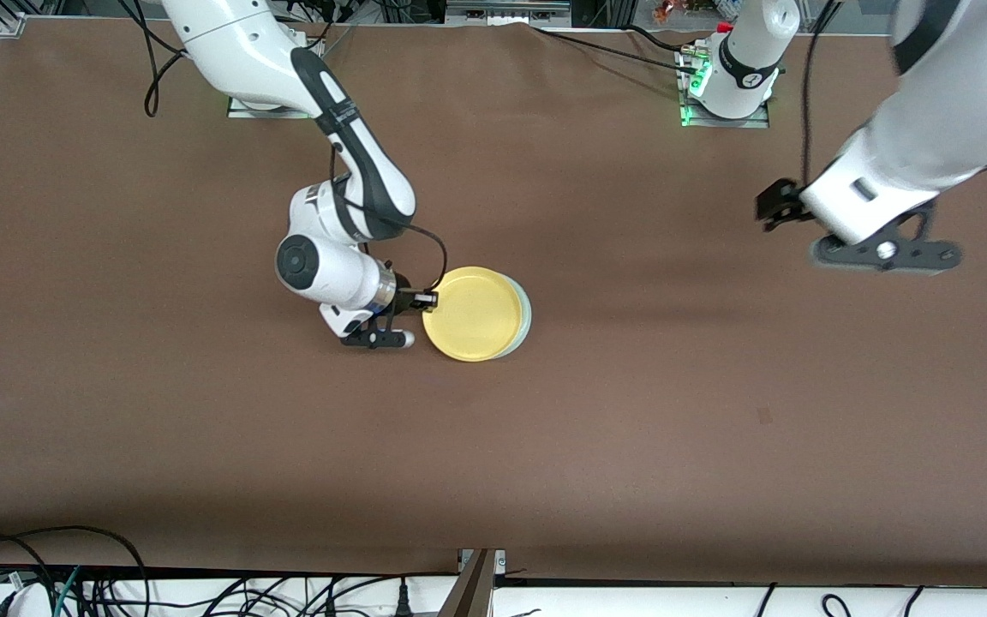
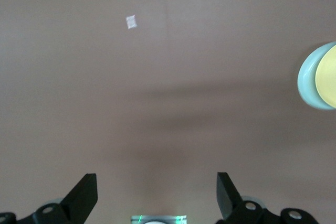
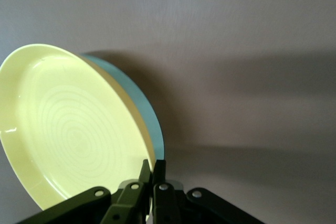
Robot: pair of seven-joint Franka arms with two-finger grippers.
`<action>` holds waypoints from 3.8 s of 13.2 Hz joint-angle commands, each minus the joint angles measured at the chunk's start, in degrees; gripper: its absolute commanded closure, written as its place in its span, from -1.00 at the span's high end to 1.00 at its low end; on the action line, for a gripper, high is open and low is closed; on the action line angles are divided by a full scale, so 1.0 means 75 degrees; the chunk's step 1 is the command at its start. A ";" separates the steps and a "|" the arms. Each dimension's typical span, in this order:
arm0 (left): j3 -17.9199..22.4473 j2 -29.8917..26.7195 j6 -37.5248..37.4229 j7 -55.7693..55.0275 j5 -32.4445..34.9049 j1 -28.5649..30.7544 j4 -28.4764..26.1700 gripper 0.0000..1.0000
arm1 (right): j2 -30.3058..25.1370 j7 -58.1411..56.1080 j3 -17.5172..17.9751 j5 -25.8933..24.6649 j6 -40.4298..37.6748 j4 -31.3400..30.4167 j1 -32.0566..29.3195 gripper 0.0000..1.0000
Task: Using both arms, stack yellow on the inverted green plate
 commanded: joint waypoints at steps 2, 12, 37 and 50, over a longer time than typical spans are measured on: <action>0.0051 -0.1512 0.0310 0.0851 -0.0249 0.0776 -0.1986 1.00 | -0.0302 0.0211 0.0455 0.0162 0.1001 -0.0887 -0.0003 -1.00; 0.0228 -0.1632 0.0440 0.1075 -0.0202 0.1082 -0.1744 1.00 | -0.0534 0.0235 -0.0126 -0.0001 0.0374 -0.0290 -0.0073 1.00; -0.0452 -0.1104 0.0967 0.0829 -0.0249 0.1645 -0.1427 1.00 | -0.4895 -0.1757 -0.0259 -0.4268 -0.7023 0.1679 -0.4093 1.00; -0.0452 -0.1080 0.0955 0.0900 -0.0319 0.1680 -0.1298 1.00 | -0.4040 -0.1874 -0.0306 -0.4573 -0.8584 0.2863 -0.4070 1.00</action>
